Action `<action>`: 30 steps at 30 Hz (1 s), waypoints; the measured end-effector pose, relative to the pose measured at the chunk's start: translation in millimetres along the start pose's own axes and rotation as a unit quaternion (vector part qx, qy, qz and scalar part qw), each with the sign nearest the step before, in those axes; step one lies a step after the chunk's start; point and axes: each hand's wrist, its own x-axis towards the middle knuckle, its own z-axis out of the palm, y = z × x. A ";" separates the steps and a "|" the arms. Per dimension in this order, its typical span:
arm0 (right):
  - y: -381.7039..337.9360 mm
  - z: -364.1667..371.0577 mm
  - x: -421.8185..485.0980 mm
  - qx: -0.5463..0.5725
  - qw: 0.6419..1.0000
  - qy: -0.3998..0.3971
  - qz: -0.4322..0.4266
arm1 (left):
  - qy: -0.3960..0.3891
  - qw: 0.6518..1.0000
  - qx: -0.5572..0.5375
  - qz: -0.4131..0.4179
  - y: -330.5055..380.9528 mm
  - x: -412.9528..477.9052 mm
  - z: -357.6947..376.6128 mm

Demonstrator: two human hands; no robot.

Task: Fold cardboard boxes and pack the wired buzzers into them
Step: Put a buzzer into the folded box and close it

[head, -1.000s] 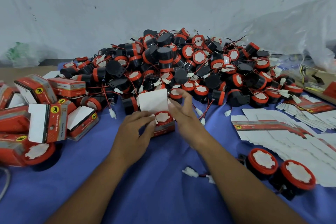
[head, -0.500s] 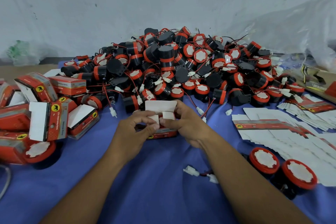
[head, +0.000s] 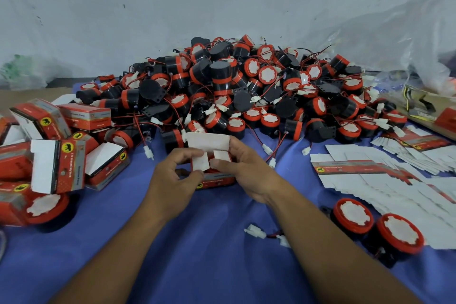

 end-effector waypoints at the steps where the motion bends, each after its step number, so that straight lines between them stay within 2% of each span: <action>1: -0.3 -0.4 0.1 -0.002 1.000 -0.002 0.001 | -0.001 1.000 0.012 0.009 0.1 -0.7 -0.1; 5: -0.2 -2.9 2.7 -0.002 1.000 0.011 0.016 | -0.011 0.996 0.083 0.042 2.2 -3.1 -0.6; 10: 3.5 -1.1 3.6 -0.024 0.999 0.020 0.018 | -0.009 0.993 0.099 0.060 5.5 -2.8 -0.2; 18: 5.3 -0.3 4.2 -0.060 0.998 0.027 0.018 | -0.022 1.000 0.007 0.017 4.5 -2.7 4.3; 22: 4.7 1.0 3.1 -0.054 0.999 0.007 0.005 | -0.028 0.998 -0.050 -0.036 2.7 0.0 4.1; 24: 4.0 1.6 1.7 -0.046 0.999 -0.003 -0.008 | -0.021 0.991 -0.117 -0.060 4.1 1.4 4.8; 30: 4.2 0.6 0.5 -0.050 0.998 -0.005 -0.033 | 0.049 0.980 -0.183 -0.062 -3.5 5.5 8.0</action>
